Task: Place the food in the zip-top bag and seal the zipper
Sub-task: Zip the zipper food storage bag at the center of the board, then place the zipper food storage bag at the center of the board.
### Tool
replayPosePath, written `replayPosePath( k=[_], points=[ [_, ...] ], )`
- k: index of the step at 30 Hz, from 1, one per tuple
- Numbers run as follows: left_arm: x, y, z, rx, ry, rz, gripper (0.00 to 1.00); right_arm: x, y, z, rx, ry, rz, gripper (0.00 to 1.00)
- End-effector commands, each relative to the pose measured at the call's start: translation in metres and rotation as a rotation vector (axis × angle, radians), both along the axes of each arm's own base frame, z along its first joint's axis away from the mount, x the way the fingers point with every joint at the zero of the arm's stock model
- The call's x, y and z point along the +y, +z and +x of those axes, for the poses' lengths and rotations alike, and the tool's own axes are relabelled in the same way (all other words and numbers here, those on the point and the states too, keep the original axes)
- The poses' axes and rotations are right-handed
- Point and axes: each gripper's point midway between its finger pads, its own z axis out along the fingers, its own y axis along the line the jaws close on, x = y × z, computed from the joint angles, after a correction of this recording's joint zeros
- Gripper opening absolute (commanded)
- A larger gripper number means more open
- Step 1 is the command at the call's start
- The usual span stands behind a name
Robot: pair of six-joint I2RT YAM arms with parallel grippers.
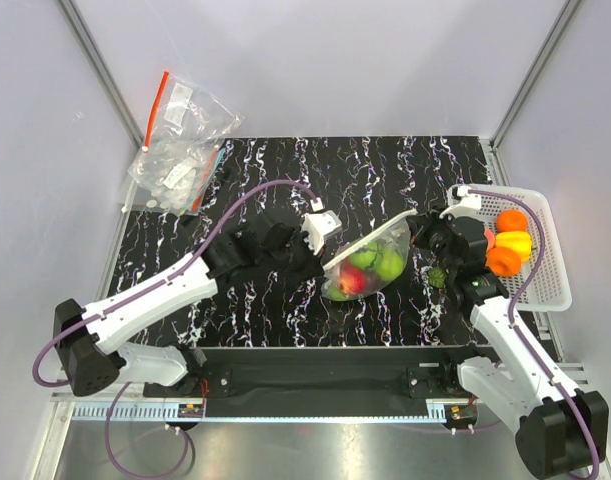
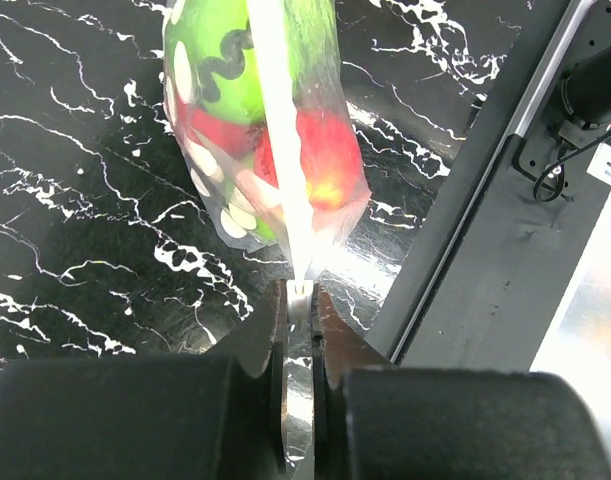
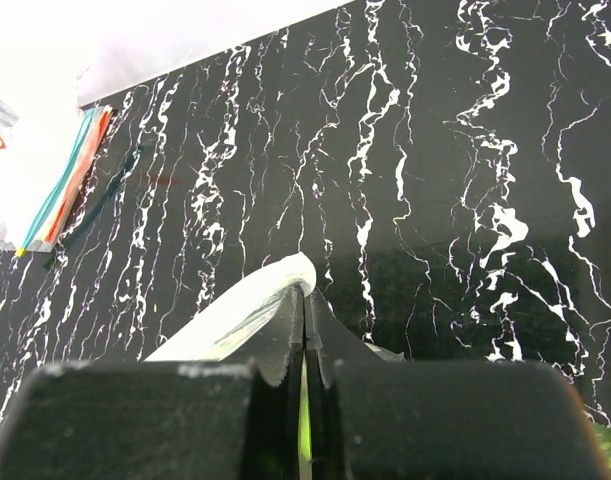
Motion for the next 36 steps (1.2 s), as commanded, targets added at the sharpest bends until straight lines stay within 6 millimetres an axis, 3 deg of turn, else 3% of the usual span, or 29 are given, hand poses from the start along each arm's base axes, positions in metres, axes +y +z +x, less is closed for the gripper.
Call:
replayPosePath(
  k=[1, 6, 14, 16, 17, 18, 19, 20, 22, 24, 25, 27, 29, 30, 31, 33, 34, 36],
  points=[
    [0.023, -0.002, -0.014, 0.035, 0.030, 0.046, 0.05, -0.036, 0.036, 0.014, -0.099, -0.165, -0.027, 0.00],
    [0.038, 0.005, 0.016, 0.021, 0.185, 0.043, 0.03, -0.023, 0.052, 0.017, -0.137, -0.104, 0.003, 0.00],
    [0.089, 0.032, 0.119, -0.089, 0.605, 0.043, 0.06, 0.010, 0.066, 0.056, -0.114, 0.021, 0.068, 0.02],
    [0.101, 0.033, 0.137, -0.108, 0.676, 0.064, 0.10, 0.015, 0.056, 0.064, -0.061, 0.031, 0.073, 0.13],
    [0.106, 0.035, 0.141, -0.113, 0.704, 0.074, 0.27, 0.017, 0.063, 0.067, -0.066, 0.037, 0.080, 0.41],
    [0.109, 0.043, 0.146, -0.130, 0.725, 0.072, 0.39, 0.017, 0.064, 0.068, -0.056, 0.038, 0.077, 0.50],
    [0.110, 0.047, 0.146, -0.141, 0.733, 0.067, 0.56, 0.016, 0.064, 0.066, -0.043, 0.037, 0.068, 0.58],
    [0.111, 0.052, 0.146, -0.151, 0.740, 0.051, 0.61, 0.017, 0.072, 0.065, -0.055, 0.041, 0.069, 0.78],
    [0.116, 0.065, 0.139, -0.177, 0.750, -0.006, 0.64, 0.008, 0.084, 0.056, -0.059, 0.005, 0.065, 0.99],
    [0.121, 0.068, 0.131, -0.180, 0.770, -0.045, 0.71, -0.005, 0.095, 0.045, -0.049, -0.062, 0.063, 1.00],
    [0.128, 0.083, 0.123, -0.207, 0.782, -0.101, 0.75, -0.010, 0.098, 0.036, -0.011, -0.082, 0.052, 1.00],
    [0.135, 0.094, 0.111, -0.210, 0.805, -0.165, 0.98, -0.025, 0.113, 0.019, -0.017, -0.148, 0.048, 1.00],
    [0.150, 0.109, 0.088, -0.236, 0.813, -0.249, 0.99, -0.034, 0.112, 0.000, 0.018, -0.173, 0.026, 1.00],
    [0.155, 0.114, 0.079, -0.240, 0.813, -0.283, 0.99, -0.040, 0.124, -0.016, -0.019, -0.182, 0.021, 1.00],
    [0.166, 0.125, 0.061, -0.263, 0.806, -0.340, 0.99, -0.045, 0.117, -0.028, 0.009, -0.196, 0.009, 1.00],
    [0.179, 0.130, 0.043, -0.292, 0.797, -0.365, 0.99, -0.057, 0.126, -0.054, -0.027, -0.241, 0.027, 1.00],
    [0.189, 0.134, 0.028, -0.320, 0.782, -0.401, 0.99, -0.060, 0.116, -0.063, -0.002, -0.247, 0.019, 1.00],
    [0.200, 0.129, 0.014, -0.340, 0.772, -0.390, 0.99, -0.066, 0.119, -0.087, -0.038, -0.258, 0.037, 1.00]
  ],
)
